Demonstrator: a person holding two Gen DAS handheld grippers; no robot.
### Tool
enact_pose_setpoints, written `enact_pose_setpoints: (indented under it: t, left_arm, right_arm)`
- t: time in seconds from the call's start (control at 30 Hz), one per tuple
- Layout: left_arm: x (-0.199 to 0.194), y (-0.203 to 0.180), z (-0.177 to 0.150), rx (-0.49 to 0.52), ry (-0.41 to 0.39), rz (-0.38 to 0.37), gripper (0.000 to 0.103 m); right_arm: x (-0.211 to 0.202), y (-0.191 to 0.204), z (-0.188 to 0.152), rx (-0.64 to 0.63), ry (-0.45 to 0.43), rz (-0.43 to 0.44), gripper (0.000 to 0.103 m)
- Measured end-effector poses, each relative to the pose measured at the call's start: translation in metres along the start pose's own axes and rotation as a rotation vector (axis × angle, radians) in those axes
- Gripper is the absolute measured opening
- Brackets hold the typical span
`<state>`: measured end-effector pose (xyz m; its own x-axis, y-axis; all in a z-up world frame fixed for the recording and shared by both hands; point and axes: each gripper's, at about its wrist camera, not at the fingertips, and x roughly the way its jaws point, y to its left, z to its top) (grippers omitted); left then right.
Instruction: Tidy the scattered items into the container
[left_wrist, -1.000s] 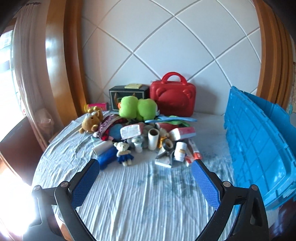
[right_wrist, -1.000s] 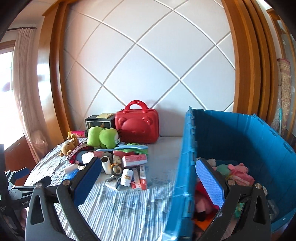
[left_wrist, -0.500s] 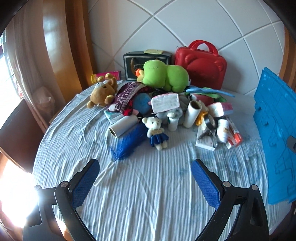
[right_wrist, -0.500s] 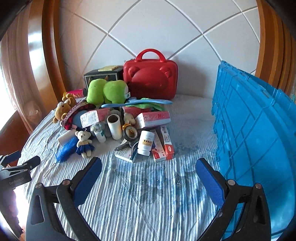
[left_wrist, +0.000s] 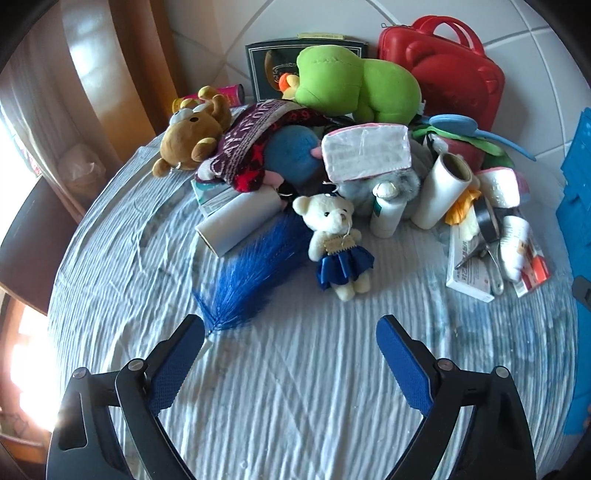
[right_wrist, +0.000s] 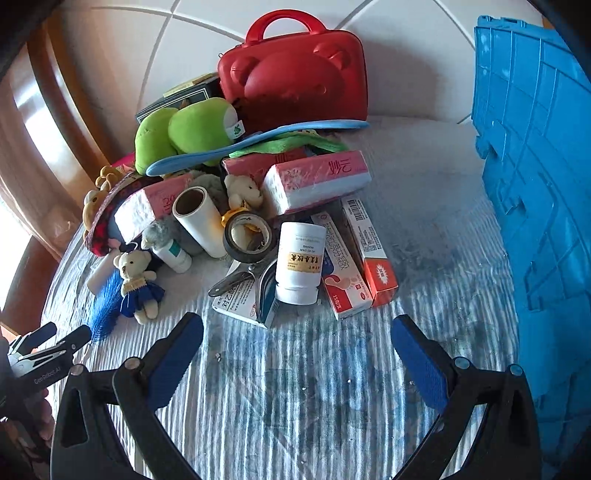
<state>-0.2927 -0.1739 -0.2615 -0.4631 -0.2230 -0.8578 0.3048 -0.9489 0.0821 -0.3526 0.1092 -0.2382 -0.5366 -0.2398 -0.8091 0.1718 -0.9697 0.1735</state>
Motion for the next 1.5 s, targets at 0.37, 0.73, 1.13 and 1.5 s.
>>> enact_pose_setpoints:
  t: [0.37, 0.73, 1.13, 1.5]
  left_arm:
    - [0.074, -0.027, 0.044, 0.038, 0.098, -0.028, 0.075]
    - [0.123, -0.046, 0.060, 0.060, 0.167, -0.042, 0.056]
    - [0.112, -0.053, 0.060, 0.058, 0.152, -0.101, 0.028]
    - [0.034, -0.053, 0.062, 0.068, 0.017, -0.129, 0.028]
  right_arm:
    - [0.064, 0.010, 0.031, 0.017, 0.085, -0.073, 0.075]
    - [0.116, 0.003, 0.046, 0.030, 0.156, -0.112, 0.066]
    - [0.119, 0.007, 0.055, 0.006, 0.150, -0.071, 0.046]
    - [0.063, 0.018, 0.049, -0.033, 0.062, -0.040, 0.046]
